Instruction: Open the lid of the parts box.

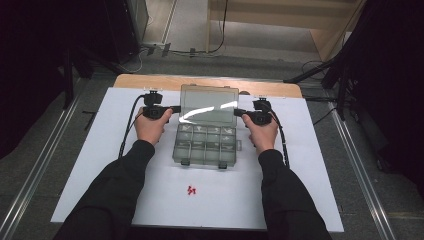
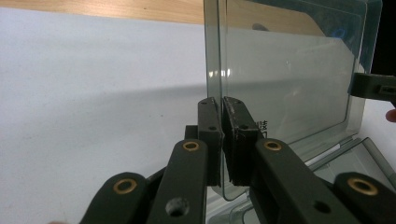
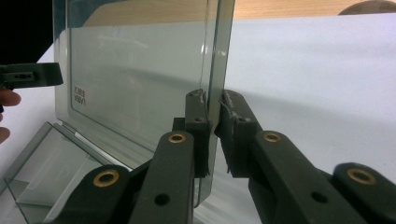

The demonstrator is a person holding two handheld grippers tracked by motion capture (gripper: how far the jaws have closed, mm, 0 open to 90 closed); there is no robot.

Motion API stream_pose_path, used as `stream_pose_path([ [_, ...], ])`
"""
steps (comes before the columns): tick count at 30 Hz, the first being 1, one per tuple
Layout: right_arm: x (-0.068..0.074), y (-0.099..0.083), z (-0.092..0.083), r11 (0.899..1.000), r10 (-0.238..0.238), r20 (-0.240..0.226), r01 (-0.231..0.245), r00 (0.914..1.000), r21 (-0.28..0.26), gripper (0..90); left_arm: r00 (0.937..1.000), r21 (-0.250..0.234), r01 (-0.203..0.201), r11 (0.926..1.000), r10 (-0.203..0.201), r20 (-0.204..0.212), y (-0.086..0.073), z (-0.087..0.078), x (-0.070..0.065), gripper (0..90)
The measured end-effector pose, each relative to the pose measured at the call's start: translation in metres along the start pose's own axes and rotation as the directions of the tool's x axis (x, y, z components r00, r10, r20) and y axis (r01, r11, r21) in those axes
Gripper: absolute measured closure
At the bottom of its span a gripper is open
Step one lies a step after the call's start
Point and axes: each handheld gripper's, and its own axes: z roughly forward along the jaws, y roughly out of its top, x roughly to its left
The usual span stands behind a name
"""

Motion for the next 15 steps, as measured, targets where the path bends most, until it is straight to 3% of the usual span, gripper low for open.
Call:
stream_pose_path([
  [5,-0.0034,-0.0004,0.0017,0.999,0.036,-0.023,-0.035,0.9991,0.008,82.8,0.9999,0.013,0.012,0.9998,-0.012,-0.001,0.0006,0.0013,0.0017,85.5],
  [15,-0.0048,-0.0011,0.0044,0.998,0.066,-0.026,-0.066,0.9975,0.008,81.9,0.9996,0.014,0.025,0.9996,-0.025,0.009,-0.0004,0.0039,0.0045,85.1],
])
